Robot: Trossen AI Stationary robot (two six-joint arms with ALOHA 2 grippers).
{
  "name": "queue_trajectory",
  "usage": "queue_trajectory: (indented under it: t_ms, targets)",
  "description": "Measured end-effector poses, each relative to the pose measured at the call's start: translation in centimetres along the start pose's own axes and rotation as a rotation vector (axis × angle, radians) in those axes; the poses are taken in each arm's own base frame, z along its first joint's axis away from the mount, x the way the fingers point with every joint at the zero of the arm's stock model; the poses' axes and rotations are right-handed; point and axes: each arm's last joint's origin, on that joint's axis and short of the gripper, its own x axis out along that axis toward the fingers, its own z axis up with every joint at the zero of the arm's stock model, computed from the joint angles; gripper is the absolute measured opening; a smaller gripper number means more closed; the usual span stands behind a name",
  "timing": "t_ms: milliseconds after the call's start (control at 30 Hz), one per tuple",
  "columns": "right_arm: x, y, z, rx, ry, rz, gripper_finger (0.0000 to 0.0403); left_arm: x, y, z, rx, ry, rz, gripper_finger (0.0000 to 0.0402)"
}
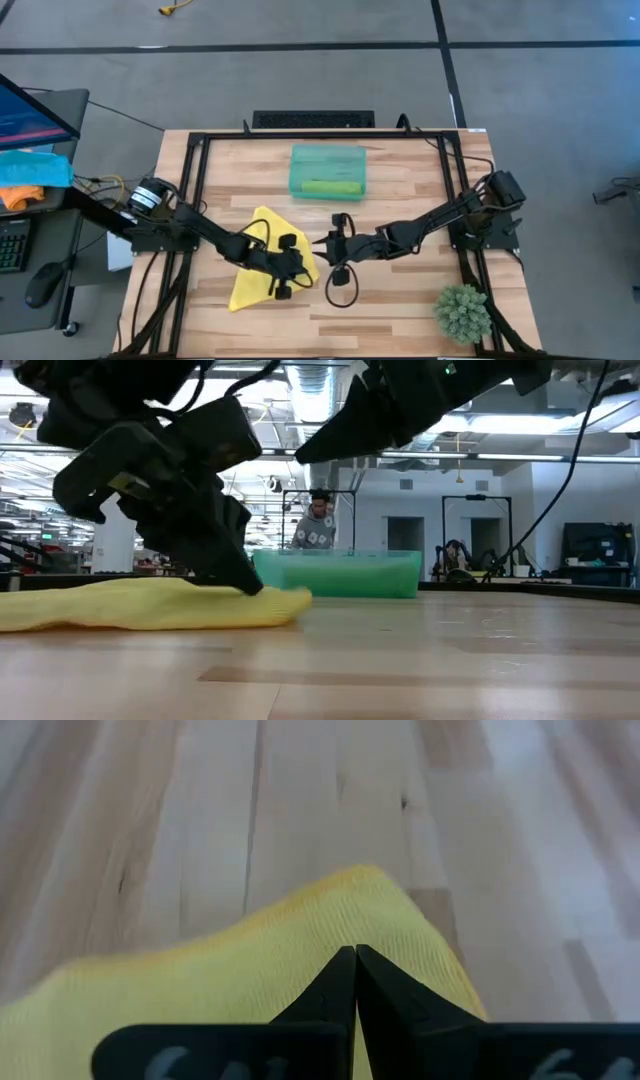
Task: Roll microfiber towels into tight, uniform cylinder then place into a basket
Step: Fold the yellow microfiber towel
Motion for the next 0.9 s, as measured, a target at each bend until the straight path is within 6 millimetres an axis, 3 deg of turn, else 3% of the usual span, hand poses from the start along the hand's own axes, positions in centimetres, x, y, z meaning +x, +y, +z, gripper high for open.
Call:
queue_trajectory:
  t_ms: [167,500,900]
  targets:
    - [-0.1,0.1,-0.1,0.003,0.022,0.006,0.0134,-0.4,-0.2,0.7,0.027,0.109,0.064,0.0]
    - [-0.1,0.1,-0.2,0.021,0.032,0.006,0.0134,-0.6,-0.7,1.3,0.015,0.094,0.083,0.0006]
    - [-0.5,1.2,0.0,0.032,0.024,0.031,0.0134,-0.6,-0.3,1.4,0.047,0.102,0.074,0.0141]
